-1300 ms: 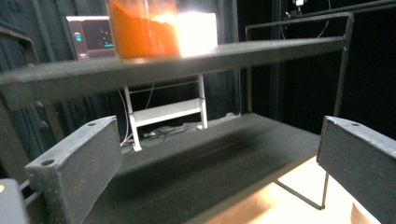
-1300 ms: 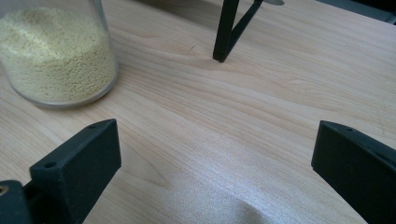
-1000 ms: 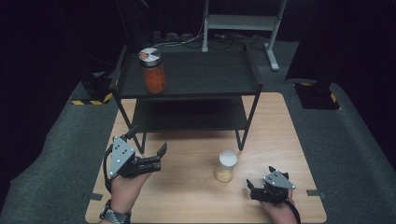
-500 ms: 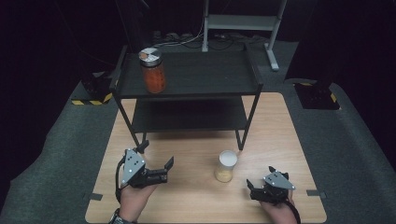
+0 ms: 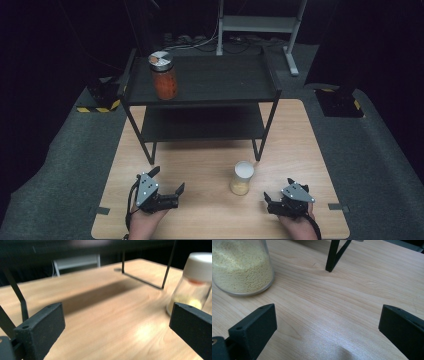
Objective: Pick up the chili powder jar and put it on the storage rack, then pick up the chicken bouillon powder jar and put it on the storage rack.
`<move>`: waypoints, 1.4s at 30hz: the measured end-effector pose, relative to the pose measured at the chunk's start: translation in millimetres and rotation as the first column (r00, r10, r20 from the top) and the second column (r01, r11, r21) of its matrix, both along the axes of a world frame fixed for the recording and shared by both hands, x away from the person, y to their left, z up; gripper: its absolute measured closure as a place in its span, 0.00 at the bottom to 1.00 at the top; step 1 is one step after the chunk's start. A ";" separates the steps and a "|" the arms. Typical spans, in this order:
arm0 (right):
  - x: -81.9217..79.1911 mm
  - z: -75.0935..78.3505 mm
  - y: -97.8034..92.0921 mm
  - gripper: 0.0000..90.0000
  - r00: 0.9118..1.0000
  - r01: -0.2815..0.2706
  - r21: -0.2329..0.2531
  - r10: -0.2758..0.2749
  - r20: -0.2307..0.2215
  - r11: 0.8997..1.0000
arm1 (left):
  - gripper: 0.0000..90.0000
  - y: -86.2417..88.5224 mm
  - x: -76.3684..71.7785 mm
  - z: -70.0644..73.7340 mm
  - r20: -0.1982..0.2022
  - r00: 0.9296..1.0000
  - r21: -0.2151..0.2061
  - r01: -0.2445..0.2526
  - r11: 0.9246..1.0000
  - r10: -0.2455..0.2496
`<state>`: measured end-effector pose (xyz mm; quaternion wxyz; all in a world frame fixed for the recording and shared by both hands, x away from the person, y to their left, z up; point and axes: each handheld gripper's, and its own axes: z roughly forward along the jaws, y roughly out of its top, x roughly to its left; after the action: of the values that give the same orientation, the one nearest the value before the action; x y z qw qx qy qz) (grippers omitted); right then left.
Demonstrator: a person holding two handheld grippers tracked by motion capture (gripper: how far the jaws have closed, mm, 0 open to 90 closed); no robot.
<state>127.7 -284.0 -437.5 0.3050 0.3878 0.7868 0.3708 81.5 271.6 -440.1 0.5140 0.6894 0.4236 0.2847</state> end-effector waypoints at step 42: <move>-15.7 -8.3 2.8 0.02 0.997 -0.001 -0.010 0.002 0.080 1.000 | 0.01 -34.4 12.7 -11.6 -0.161 0.987 0.337 0.050 0.940 0.005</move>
<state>112.0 -281.3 -445.8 0.3378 0.3707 0.7761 0.3822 94.2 237.2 -451.6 0.3551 0.7930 0.4002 0.2915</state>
